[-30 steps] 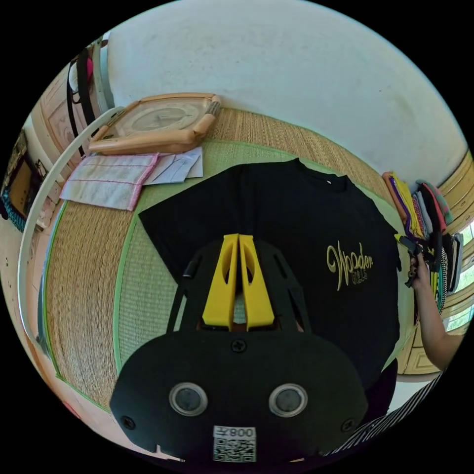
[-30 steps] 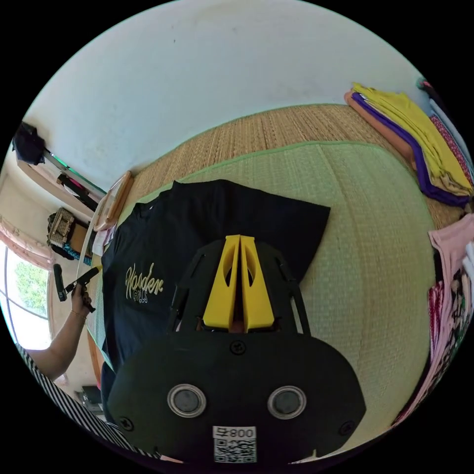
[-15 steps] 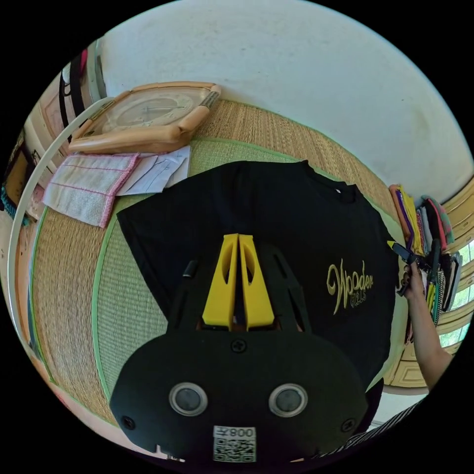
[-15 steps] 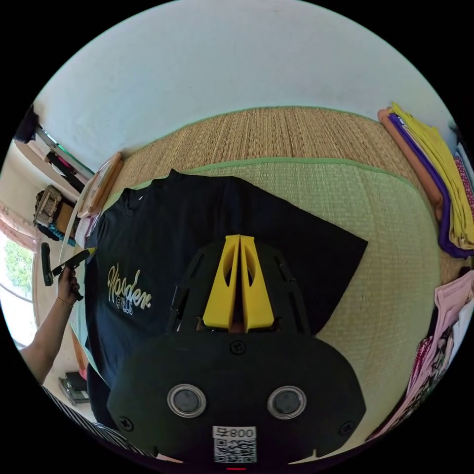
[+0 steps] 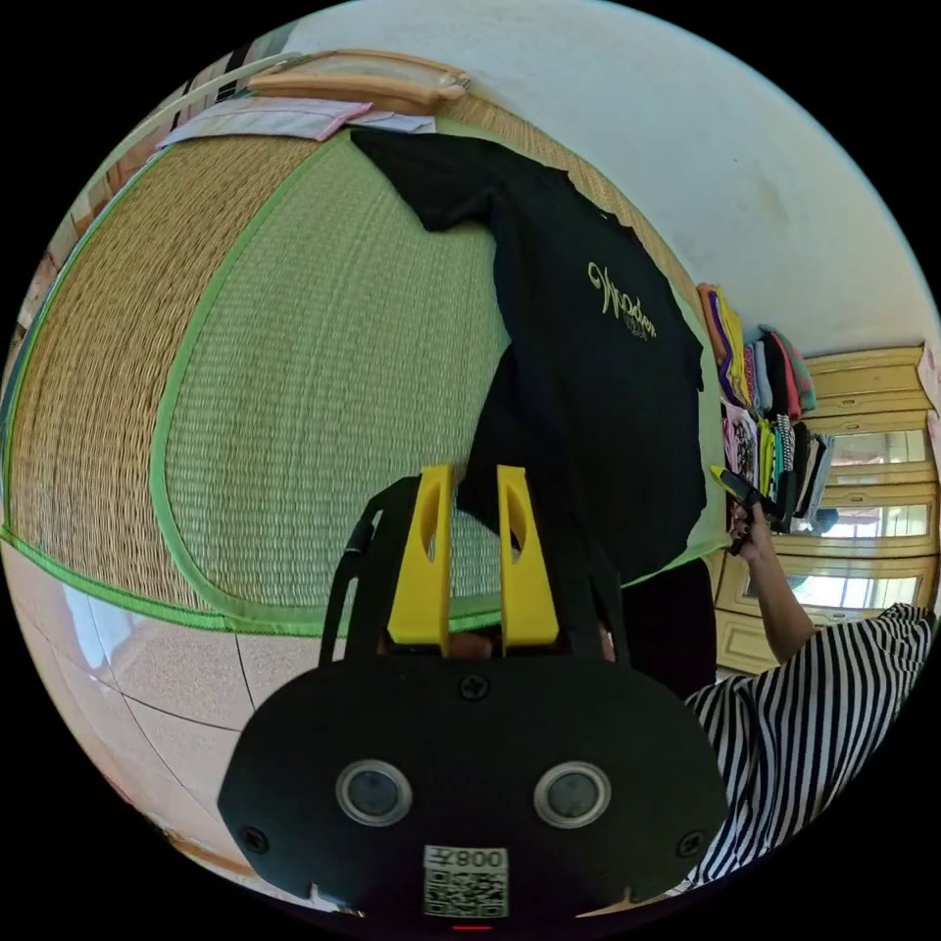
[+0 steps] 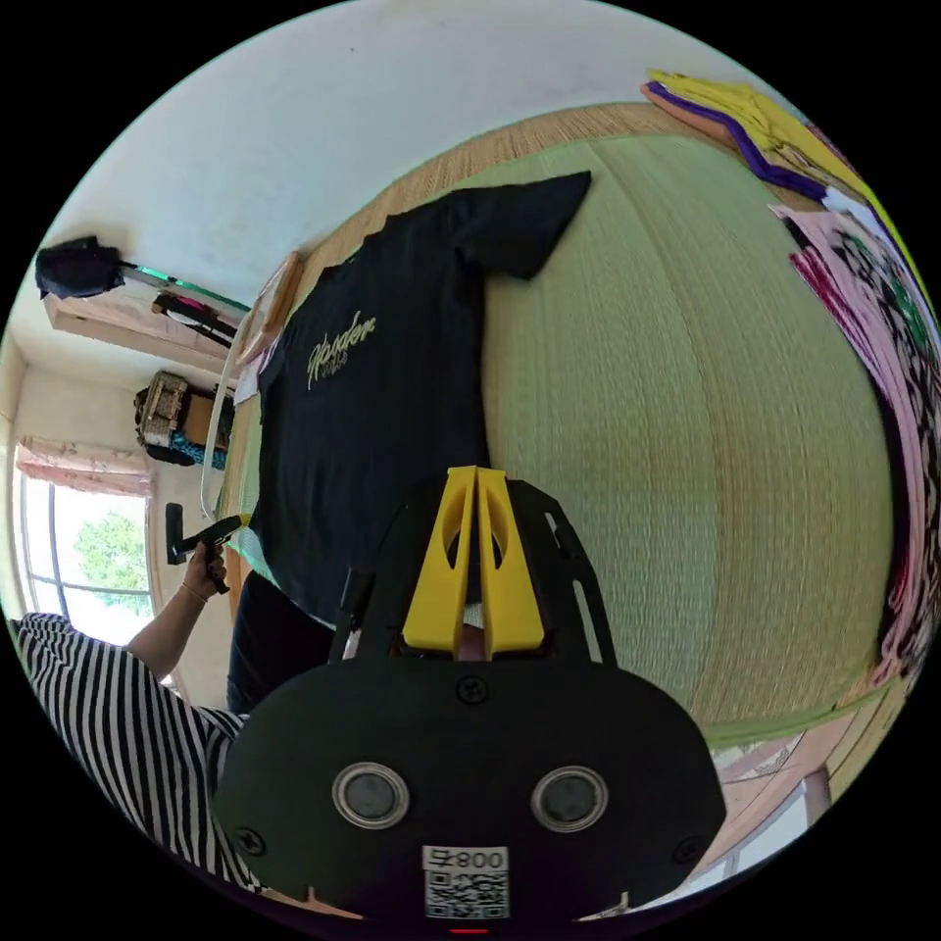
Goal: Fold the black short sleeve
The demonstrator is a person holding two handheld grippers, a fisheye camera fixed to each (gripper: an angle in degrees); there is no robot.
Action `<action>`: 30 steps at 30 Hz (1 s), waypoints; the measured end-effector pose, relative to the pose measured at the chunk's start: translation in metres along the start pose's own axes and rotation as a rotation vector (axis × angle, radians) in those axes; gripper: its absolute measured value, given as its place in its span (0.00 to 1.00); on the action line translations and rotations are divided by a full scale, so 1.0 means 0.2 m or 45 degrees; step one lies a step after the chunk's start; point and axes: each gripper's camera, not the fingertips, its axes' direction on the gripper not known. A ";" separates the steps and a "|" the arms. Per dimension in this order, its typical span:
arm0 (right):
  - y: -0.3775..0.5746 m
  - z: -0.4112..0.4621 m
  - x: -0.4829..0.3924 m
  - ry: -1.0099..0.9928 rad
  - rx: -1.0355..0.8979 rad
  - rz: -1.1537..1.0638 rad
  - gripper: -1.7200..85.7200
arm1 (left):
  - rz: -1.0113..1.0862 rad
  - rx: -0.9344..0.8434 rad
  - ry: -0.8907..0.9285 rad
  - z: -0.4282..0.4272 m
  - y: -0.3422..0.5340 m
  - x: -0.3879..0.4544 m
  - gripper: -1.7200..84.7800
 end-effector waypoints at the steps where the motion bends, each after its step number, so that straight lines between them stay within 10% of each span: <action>1: 0.03 -0.01 0.00 -0.001 -0.001 0.015 0.04 | -0.003 0.023 -0.030 0.01 0.03 -0.01 0.10; 18: 0.26 -0.03 -0.34 0.464 -0.151 -0.095 0.07 | -0.073 0.028 -0.017 -0.02 0.56 -0.11 0.04; 30: 0.61 -0.18 -0.40 0.288 -0.222 -0.074 0.03 | -0.188 0.023 -0.002 -0.03 0.95 -0.27 0.04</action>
